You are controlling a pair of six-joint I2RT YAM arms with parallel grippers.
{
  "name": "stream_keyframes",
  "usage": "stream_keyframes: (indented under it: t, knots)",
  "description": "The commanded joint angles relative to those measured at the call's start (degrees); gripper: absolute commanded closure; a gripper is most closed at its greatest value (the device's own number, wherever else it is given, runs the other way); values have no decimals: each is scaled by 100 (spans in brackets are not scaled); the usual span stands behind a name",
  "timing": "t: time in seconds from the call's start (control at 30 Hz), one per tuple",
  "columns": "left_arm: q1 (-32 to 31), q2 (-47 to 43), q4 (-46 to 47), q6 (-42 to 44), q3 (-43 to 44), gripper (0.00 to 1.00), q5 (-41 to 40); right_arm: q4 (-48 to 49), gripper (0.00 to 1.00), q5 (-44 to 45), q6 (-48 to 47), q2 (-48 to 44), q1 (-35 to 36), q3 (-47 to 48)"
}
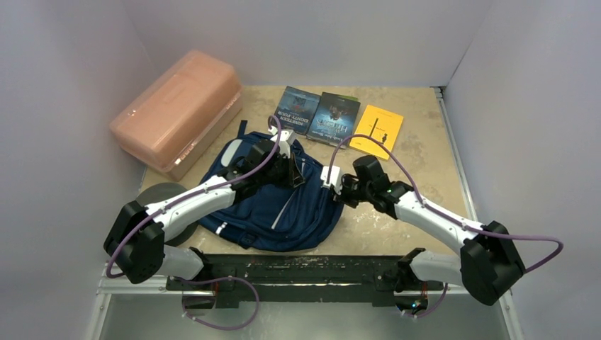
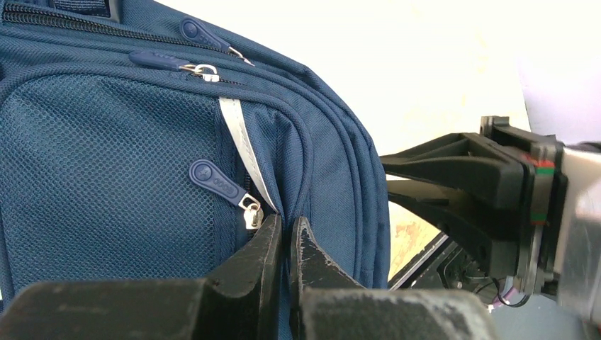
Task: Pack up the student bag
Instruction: Unzip the student bag at the center of the board.
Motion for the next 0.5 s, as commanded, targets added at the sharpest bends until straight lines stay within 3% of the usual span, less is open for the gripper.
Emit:
stream_keyframes:
  t: [0.0,0.07,0.33,0.47]
  knots:
    - [32,-106,349,42,6,100,16,95,84,1567,-746,-411,541,33]
    - [33,-94,347,72,-12,100,35,74,76,1683,-1032,-542,777,-23]
    - [36,-58,543,-43,-74,100,314,1090,67,976,-857,-648,813,-468]
    - [38,-133,532,-32,-104,100,339,1159,77,872,-834,-333,813,-406]
